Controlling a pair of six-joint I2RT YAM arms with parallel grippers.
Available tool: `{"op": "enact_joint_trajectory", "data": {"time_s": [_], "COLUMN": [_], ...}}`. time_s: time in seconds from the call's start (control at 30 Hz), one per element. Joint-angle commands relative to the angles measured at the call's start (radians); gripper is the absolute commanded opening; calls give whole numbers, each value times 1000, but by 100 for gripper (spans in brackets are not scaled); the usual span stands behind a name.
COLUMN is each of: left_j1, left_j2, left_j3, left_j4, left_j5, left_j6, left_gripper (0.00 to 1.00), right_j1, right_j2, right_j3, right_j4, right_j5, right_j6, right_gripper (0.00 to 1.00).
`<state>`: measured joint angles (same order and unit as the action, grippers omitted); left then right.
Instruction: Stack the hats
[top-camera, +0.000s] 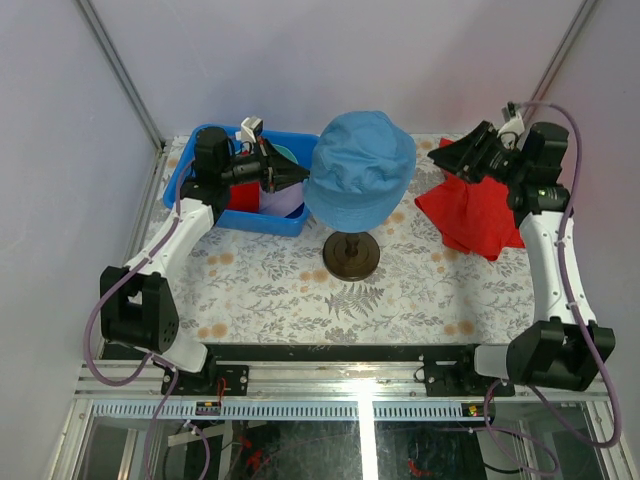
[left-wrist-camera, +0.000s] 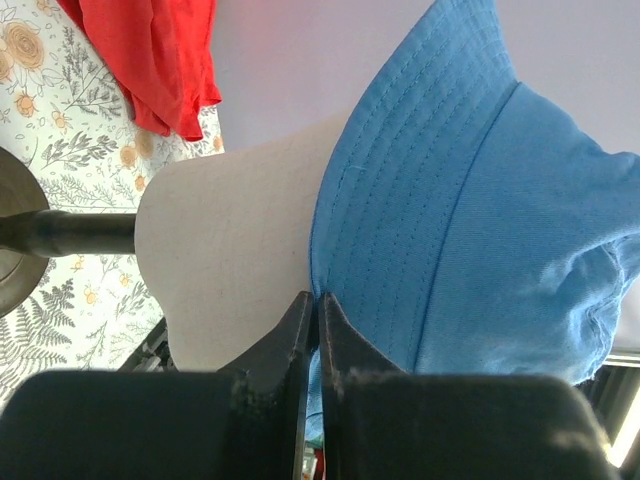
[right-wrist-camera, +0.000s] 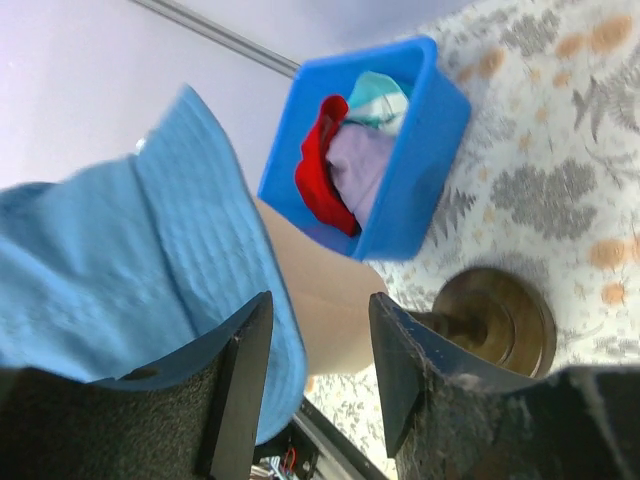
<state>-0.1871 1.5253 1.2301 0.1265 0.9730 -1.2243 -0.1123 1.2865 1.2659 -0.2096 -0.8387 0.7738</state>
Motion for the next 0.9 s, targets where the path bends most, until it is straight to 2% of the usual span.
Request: {"op": "enact_joint_trajectory", "data": {"time_s": [0.0,0.07,0.13,0.2,0.43,0.63,0.73,0.87], "left_j1": [12,16,20,22,24,23,23,24], "left_j2": [47,54,60,63,72,76,75,76], "left_j3": [33,49,61,70,88,96,97,92], "left_j4": [-160,-176,-186,-190,-200,-193,-191,-186], "left_j5": [19,24,27,29,25,22,19,16], "left_j6": [88,96,101,101,98,89,85,82], "left_gripper": [0,0,0,0,0,0,0,0], "right_j1": [-10,-10,-10,-12,-10,29,53,81], "right_j2": [82,109,136,159,229,263,278,280], "right_j3": [110,72,-1,-59,-104,-79,-84,-91], "right_j4": [162,367,694,864,1147,1222,1310,1323], "right_j5": [-98,-174,-226,-238,-251,-250,-244,-240], "right_j6": [59,194,384,532,747,832,913,931], "right_gripper": [51,52,54,54,55,56,56,56]}}
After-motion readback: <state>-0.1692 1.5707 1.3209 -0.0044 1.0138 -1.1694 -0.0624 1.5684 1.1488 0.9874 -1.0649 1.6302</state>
